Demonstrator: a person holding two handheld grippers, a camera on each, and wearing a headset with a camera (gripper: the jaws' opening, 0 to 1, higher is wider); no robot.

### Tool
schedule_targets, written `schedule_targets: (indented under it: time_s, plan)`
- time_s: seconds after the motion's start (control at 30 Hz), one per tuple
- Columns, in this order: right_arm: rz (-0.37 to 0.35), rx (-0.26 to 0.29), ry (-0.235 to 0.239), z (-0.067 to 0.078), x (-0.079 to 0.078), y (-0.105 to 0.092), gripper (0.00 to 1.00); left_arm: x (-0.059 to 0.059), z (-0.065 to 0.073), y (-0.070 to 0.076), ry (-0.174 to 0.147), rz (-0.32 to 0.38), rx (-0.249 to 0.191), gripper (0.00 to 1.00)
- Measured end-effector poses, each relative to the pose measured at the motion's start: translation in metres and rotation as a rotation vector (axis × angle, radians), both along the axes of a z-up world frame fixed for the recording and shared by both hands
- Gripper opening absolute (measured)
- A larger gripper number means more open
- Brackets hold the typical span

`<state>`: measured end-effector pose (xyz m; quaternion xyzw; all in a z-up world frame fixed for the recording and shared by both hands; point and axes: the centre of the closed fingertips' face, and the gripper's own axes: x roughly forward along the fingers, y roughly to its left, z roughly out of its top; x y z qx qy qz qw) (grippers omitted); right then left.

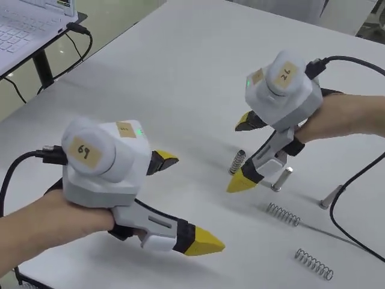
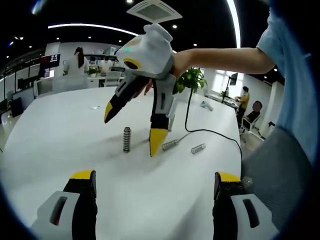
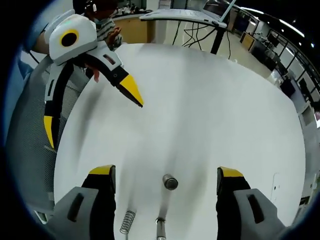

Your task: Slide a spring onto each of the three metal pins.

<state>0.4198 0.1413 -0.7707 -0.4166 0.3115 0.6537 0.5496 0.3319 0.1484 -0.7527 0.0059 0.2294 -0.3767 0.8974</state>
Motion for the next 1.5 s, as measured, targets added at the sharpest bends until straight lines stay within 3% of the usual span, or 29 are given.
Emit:
schedule_targets:
  time_s: [0.2,0.6,0.9,1.5]
  plan:
    - [-0.057,0.085,0.033,0.011,-0.005,0.001,0.82,0.000,0.000,0.001,0.003,0.008,-0.010,0.96]
    - [-0.139,0.192,0.033,0.035,-0.007,-0.016,0.83,0.005,0.010,0.006,-0.012,0.014,-0.015,0.95]
    - [-0.235,0.263,0.027,0.046,-0.016,-0.048,0.81,0.006,0.013,-0.001,-0.028,-0.024,0.001,0.95]
    - [-0.461,0.342,0.007,0.056,-0.028,-0.124,0.80,0.008,0.019,-0.021,-0.046,-0.122,0.022,0.94]
